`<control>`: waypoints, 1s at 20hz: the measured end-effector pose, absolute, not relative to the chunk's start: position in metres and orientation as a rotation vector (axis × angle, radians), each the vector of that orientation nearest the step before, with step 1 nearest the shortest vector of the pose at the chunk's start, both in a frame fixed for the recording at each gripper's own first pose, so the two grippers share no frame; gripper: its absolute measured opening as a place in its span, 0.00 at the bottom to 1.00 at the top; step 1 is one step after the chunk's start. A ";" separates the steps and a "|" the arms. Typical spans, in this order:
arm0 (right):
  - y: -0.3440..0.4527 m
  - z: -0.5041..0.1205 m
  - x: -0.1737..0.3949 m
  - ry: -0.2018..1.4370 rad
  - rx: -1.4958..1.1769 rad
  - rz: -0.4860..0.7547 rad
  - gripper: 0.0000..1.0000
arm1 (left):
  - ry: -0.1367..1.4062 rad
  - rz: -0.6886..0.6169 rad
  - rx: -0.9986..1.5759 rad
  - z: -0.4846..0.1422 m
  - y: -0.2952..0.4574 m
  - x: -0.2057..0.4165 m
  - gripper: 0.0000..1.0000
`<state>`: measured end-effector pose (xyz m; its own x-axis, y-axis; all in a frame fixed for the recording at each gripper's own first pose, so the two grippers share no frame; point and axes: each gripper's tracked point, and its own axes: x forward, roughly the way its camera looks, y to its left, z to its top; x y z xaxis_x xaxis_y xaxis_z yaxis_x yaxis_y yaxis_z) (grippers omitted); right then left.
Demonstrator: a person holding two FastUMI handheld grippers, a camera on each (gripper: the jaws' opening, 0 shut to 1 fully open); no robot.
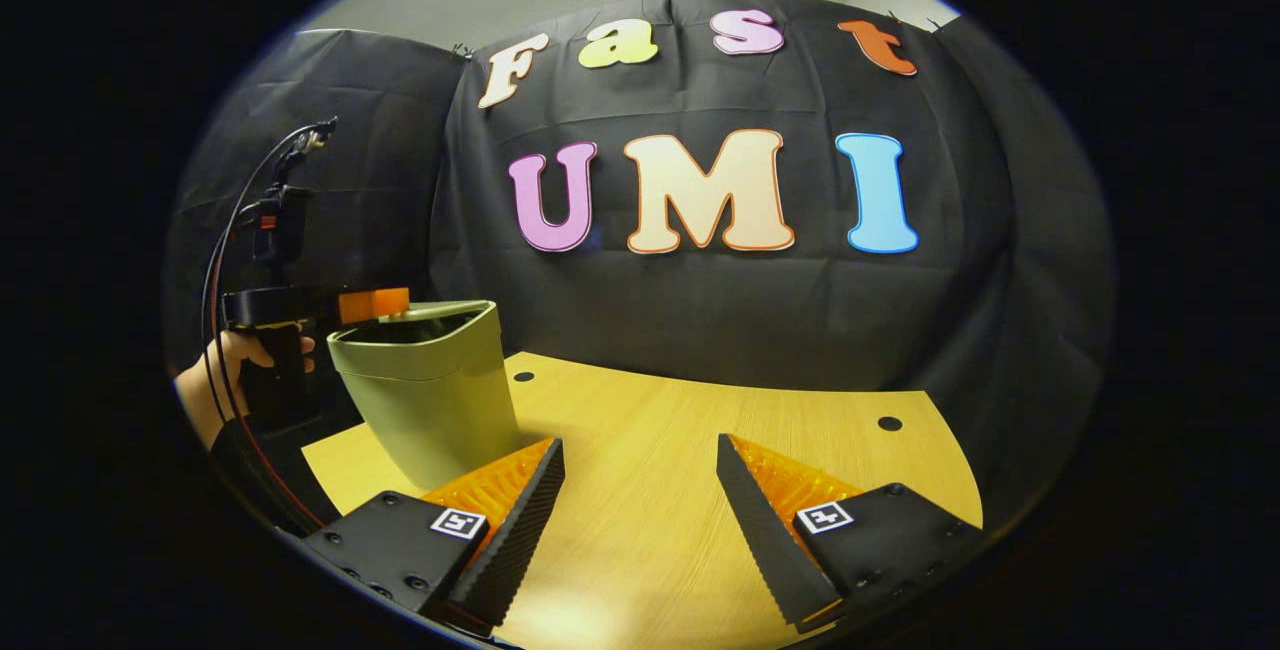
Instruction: Press the lid of the desktop garbage bin to open it, pick up the crumpled paper on the desktop and throw it into the bin, then pick up the pop can on the desktop and drop it into the bin, and finally close the garbage bin lid.
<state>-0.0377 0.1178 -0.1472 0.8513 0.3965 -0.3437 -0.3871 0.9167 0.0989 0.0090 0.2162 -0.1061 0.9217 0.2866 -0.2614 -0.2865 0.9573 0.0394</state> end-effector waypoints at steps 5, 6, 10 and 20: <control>0.123 -0.149 -0.034 0.370 0.039 0.418 0.96 | 0.301 0.285 0.040 -0.120 0.213 0.003 0.94; 0.124 -0.150 -0.034 0.370 0.043 0.420 0.96 | 0.312 0.281 0.045 -0.125 0.211 0.003 0.95; 0.127 -0.156 -0.034 0.381 0.039 0.430 0.97 | 0.286 0.282 0.049 -0.126 0.212 0.001 0.96; 0.096 -0.103 -0.010 0.248 0.086 0.359 0.95 | 0.089 0.136 0.080 -0.056 0.160 0.017 0.92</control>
<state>-0.0103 0.0958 -0.1031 0.9062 0.3581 -0.2250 -0.3372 0.9329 0.1267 0.0168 0.1596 -0.0563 0.9869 0.1387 -0.0828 -0.1316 0.9876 0.0858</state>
